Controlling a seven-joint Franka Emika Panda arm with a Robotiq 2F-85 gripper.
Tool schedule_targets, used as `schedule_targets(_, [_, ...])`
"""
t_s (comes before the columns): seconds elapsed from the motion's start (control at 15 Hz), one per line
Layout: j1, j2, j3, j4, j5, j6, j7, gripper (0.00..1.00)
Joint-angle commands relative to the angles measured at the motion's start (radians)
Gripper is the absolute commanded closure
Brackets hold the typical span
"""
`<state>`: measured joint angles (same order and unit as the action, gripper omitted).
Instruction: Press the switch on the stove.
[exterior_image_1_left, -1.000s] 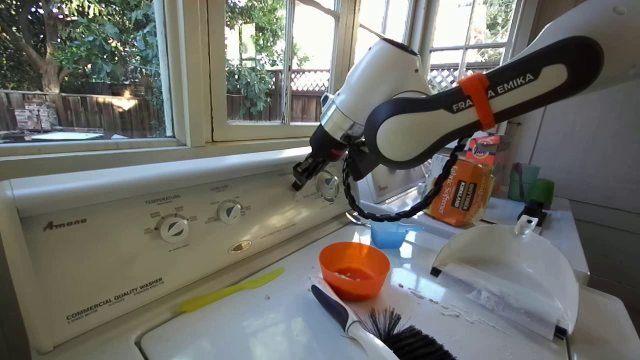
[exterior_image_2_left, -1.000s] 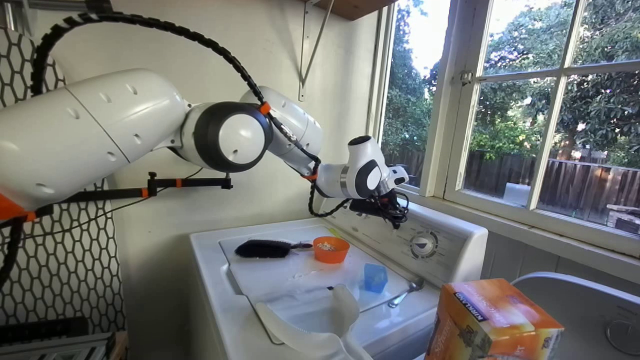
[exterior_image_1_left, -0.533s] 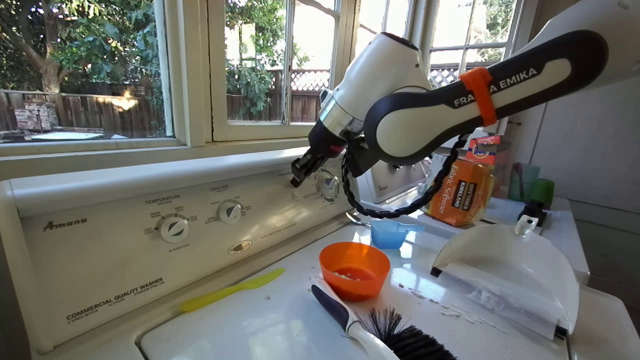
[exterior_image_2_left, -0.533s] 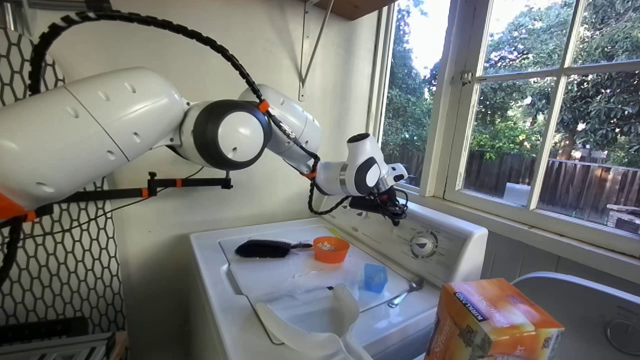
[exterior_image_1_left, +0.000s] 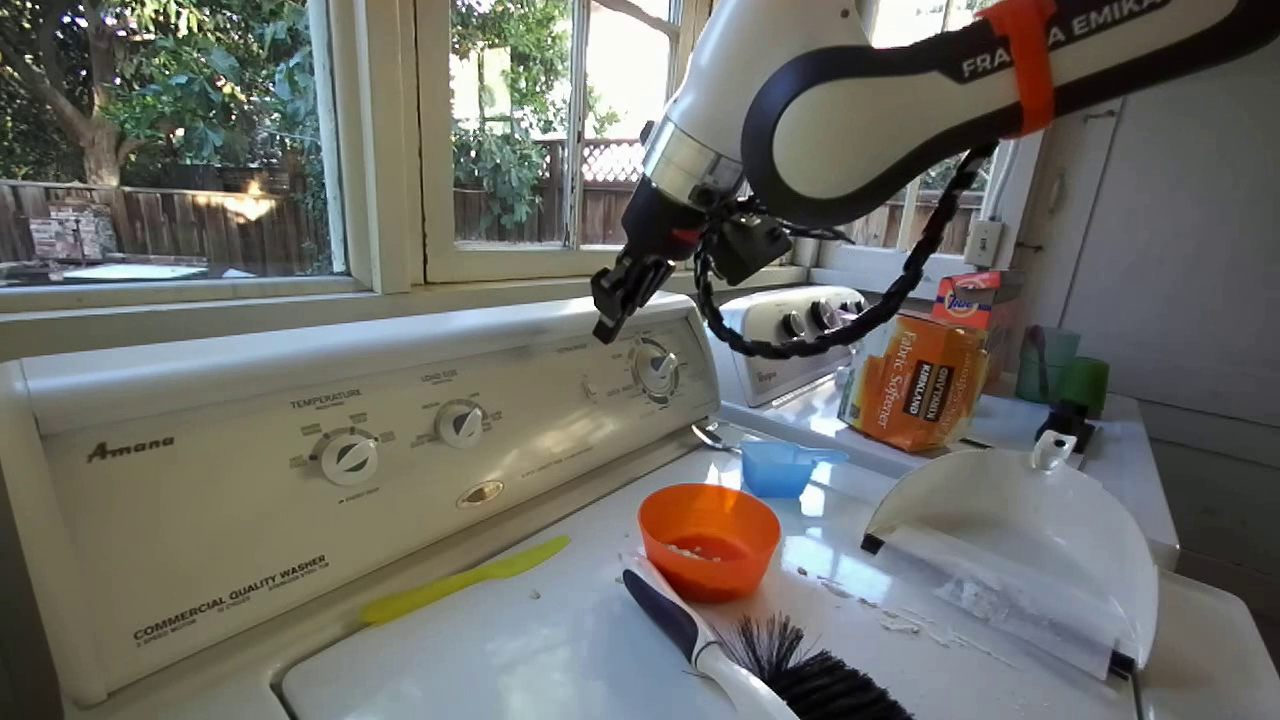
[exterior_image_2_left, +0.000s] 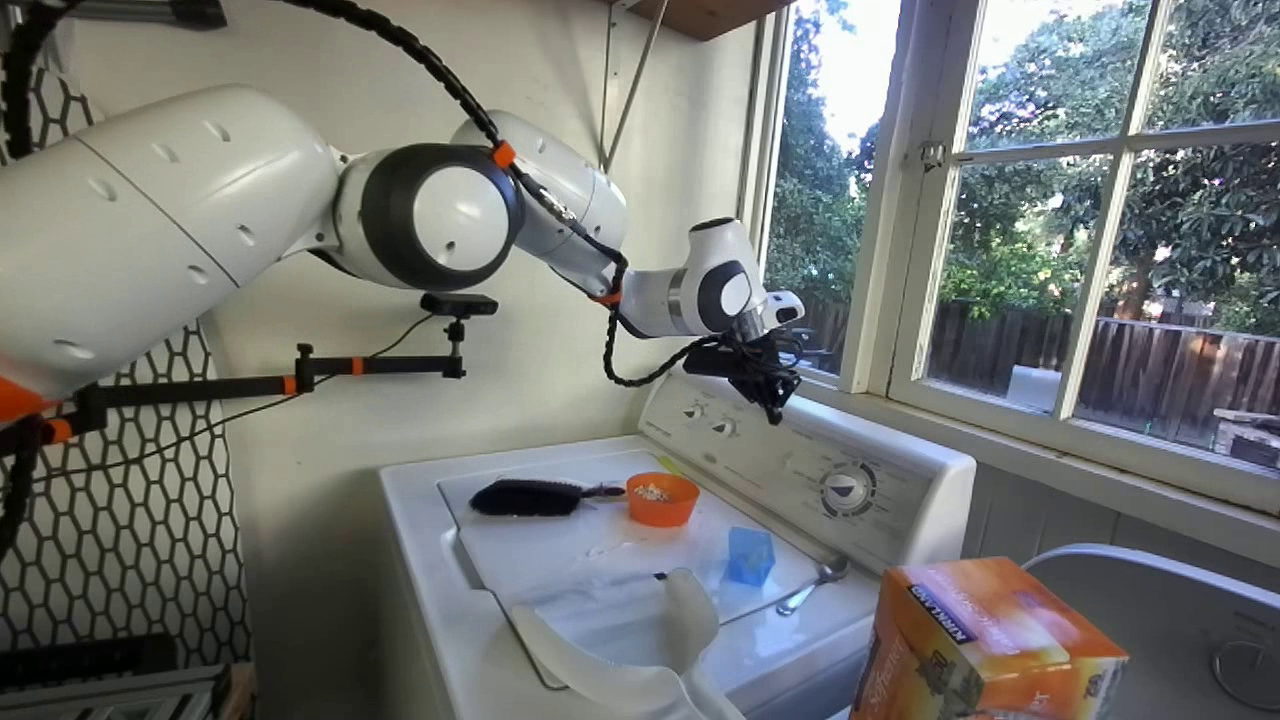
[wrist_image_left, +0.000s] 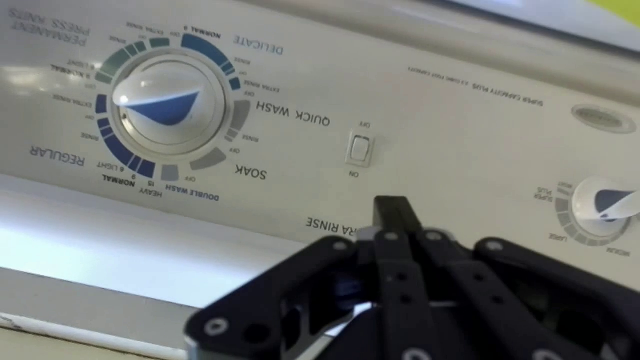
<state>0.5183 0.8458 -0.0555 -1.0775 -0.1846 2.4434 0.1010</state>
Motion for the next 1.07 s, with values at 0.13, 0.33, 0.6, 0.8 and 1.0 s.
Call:
schedule_targets(0.13, [-0.001,-0.126,0.033,-0.124,0.013,-0.209,-0.059,0.94])
schedule_targets(0.33, [-0.001,-0.159,0.046,-0.157,0.018,-0.262,-0.066,1.0])
schedule_targets(0.6, [0.002,-0.202,0.052,-0.213,0.015,-0.298,-0.038,0.66])
schedule_targets(0.8, [0.013,-0.225,0.042,-0.243,0.005,-0.34,-0.001,0.44])
schedule_targets(1.0, [0.02,-0.245,0.036,-0.266,0.003,-0.381,0.057,0.22])
